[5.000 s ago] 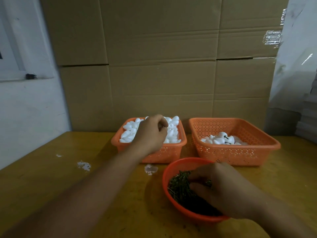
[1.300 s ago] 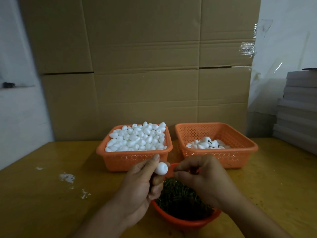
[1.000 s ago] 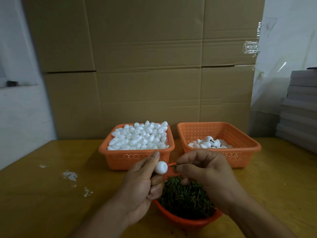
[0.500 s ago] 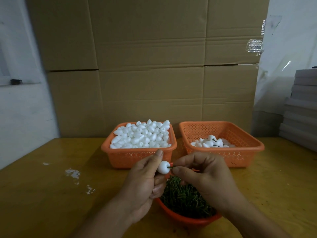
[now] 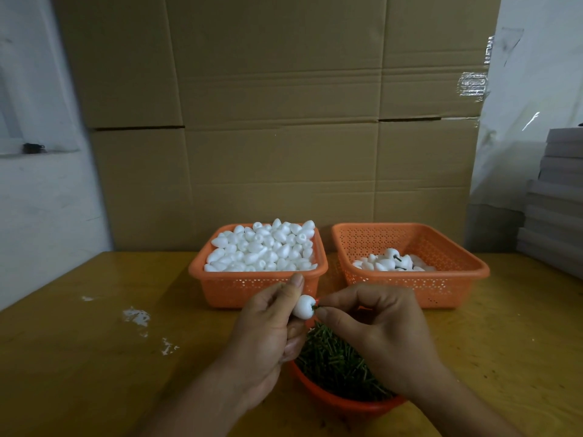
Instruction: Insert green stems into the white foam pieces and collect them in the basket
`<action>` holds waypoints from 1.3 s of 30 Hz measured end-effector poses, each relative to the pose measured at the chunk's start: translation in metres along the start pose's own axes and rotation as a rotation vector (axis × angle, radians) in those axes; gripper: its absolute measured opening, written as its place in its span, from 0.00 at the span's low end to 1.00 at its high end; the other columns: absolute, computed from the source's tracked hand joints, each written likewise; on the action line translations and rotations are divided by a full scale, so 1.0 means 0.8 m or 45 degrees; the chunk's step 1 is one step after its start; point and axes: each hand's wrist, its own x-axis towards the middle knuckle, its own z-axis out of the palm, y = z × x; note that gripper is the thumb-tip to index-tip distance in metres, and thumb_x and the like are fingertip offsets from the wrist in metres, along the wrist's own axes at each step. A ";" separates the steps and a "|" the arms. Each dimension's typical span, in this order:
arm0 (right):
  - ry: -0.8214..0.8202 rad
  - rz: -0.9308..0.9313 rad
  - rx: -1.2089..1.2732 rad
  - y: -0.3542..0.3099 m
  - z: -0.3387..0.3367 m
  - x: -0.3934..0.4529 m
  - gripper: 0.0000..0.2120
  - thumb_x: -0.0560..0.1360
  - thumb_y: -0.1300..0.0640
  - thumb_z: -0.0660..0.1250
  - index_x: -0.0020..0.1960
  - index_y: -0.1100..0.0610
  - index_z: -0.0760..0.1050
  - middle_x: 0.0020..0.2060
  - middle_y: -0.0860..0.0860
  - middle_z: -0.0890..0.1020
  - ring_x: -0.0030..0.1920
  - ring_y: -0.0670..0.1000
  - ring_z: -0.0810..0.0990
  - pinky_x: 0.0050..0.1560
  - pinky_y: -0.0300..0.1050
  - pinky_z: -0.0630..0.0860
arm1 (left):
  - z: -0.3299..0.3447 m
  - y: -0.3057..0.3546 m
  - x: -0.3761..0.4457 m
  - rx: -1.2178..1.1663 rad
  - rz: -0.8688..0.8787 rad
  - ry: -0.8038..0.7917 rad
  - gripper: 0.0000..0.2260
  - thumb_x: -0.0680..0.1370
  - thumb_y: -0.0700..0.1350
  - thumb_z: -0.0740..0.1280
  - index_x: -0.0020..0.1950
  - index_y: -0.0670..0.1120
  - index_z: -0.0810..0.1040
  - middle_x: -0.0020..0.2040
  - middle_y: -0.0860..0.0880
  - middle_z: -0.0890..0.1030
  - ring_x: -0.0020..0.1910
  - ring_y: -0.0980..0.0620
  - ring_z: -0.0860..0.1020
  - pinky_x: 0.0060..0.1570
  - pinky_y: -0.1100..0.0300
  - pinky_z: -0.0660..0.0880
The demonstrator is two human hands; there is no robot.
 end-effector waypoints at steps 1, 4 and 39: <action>-0.002 -0.007 -0.017 0.000 0.001 -0.001 0.06 0.72 0.59 0.77 0.45 0.48 0.86 0.38 0.45 0.87 0.40 0.47 0.86 0.41 0.40 0.82 | 0.001 0.000 -0.001 0.020 0.015 0.004 0.16 0.71 0.61 0.68 0.36 0.48 0.78 0.24 0.50 0.64 0.22 0.56 0.61 0.21 0.64 0.58; 0.039 -0.023 -0.084 0.002 0.003 -0.004 0.06 0.72 0.59 0.77 0.45 0.49 0.87 0.38 0.45 0.87 0.38 0.48 0.86 0.39 0.49 0.82 | 0.005 0.001 -0.003 0.034 0.050 0.033 0.15 0.73 0.59 0.67 0.36 0.49 0.78 0.24 0.51 0.65 0.21 0.57 0.63 0.20 0.65 0.59; 0.100 -0.009 0.045 -0.004 0.018 -0.006 0.07 0.74 0.56 0.74 0.40 0.44 0.86 0.34 0.45 0.86 0.34 0.44 0.84 0.36 0.36 0.79 | -0.002 0.009 -0.003 0.355 0.549 -0.078 0.10 0.76 0.50 0.67 0.51 0.45 0.81 0.34 0.60 0.80 0.34 0.64 0.78 0.35 0.71 0.72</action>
